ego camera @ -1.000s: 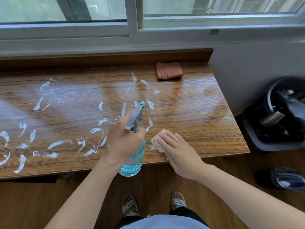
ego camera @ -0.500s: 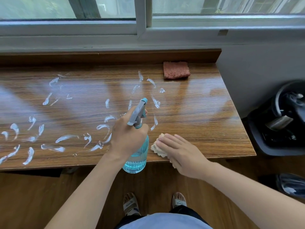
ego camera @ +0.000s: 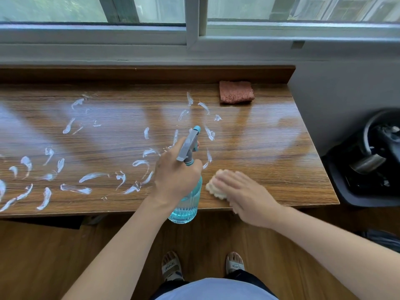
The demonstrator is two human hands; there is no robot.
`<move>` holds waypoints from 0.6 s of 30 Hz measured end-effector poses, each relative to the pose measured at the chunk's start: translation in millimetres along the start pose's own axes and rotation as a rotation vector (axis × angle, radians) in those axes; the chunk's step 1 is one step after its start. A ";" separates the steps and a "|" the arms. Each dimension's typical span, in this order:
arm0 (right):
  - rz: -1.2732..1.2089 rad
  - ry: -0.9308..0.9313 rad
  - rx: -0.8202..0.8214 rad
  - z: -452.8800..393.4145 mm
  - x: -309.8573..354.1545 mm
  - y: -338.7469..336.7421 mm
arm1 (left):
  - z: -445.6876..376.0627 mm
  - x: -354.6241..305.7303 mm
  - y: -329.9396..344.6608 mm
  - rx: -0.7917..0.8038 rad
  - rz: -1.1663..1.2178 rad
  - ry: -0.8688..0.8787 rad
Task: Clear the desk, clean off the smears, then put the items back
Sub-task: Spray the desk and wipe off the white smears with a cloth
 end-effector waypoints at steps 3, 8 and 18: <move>-0.052 0.268 -0.135 -16.3 -47.8 -21.0 | 2.0 -0.6 -0.7 -0.001 0.008 0.011; -0.085 0.123 -0.168 -18.9 13.8 -12.9 | 3.5 -2.9 -1.2 -0.016 -0.001 0.019; -0.091 0.316 -0.128 -23.0 -49.8 -22.1 | 4.3 -0.2 -0.5 -0.021 0.025 0.007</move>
Point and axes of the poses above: each hand's wrist, its own z-axis away from the middle knuckle, its own y-axis out of the palm, x = y × z, the point moved 9 cm from there along -z, towards the middle knuckle, and after that the axes turned 10 degrees about x, right-handed, at the moved point
